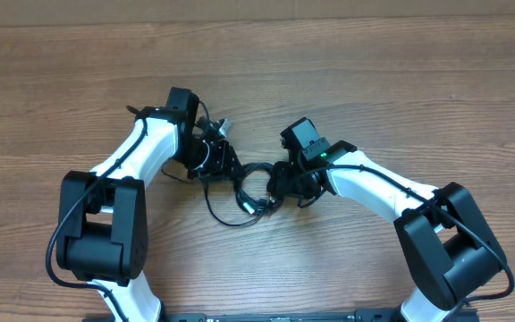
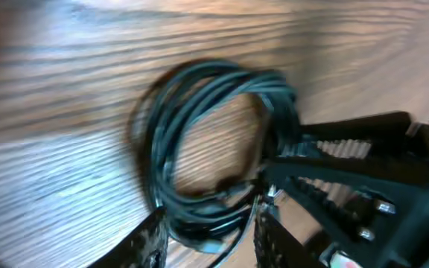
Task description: Untangle cables
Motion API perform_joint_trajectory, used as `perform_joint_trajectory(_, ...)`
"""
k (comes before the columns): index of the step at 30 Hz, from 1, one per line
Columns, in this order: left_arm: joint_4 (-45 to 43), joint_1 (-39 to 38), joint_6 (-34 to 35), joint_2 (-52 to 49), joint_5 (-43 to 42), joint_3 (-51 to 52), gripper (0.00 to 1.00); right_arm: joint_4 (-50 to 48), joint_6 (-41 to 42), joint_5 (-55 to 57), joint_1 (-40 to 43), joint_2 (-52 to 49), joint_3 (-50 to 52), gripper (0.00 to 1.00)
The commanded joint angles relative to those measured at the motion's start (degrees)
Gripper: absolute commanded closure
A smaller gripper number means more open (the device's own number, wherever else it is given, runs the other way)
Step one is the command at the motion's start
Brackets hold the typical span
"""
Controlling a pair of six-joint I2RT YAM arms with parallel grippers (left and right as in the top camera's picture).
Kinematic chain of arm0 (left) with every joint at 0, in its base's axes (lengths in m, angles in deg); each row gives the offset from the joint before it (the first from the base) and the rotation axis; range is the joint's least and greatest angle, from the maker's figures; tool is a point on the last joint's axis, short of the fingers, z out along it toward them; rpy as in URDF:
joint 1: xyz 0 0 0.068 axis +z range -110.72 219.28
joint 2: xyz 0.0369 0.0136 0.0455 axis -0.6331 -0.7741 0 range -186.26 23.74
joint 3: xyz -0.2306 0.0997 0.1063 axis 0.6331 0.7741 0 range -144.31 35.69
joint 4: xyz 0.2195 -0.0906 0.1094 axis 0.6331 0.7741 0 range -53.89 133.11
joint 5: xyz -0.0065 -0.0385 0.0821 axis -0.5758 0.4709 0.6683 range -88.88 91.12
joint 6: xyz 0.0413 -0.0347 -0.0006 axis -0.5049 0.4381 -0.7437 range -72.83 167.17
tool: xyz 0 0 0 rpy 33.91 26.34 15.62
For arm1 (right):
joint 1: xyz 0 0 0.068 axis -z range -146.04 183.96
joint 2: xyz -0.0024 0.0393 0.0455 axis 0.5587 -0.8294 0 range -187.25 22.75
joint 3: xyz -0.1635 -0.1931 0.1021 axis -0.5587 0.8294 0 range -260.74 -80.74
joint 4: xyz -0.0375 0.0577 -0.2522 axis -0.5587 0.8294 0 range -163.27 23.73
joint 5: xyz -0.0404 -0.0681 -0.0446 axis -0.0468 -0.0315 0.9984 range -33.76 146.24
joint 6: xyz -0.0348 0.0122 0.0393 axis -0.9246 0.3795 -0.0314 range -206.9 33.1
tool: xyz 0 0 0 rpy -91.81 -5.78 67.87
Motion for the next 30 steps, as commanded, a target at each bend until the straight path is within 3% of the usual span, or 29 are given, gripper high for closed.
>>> perform_joint_trajectory(1,0.9,-0.1,2.0,-0.1,5.7,-1.1,0.62,-0.2,0.2,0.7,-0.1,0.1,0.6,0.58)
perform_joint_trajectory(7,-0.5,-0.4,8.5,-0.1,10.1,1.5,0.67,-0.2,0.2,0.7,-0.1,0.1,0.6,0.58)
perform_joint_trajectory(15,-5.1,-3.8,10.7,-0.1,10.4,2.5,0.67,-0.2,0.2,0.6,-0.1,0.1,0.6,0.58)
perform_joint_trajectory(23,-5.2,-8.8,13.1,-0.1,19.7,4.2,0.81,-0.2,0.2,0.7,-0.1,0.1,0.6,0.58)
perform_joint_trajectory(26,-5.2,-8.8,13.1,-0.1,20.7,5.2,0.95,-0.2,0.2,0.7,-0.1,0.1,0.6,0.59)
perform_joint_trajectory(30,-5.2,-8.6,13.1,-0.1,20.0,5.5,0.96,-0.2,0.2,0.6,-0.1,0.1,0.6,0.59)
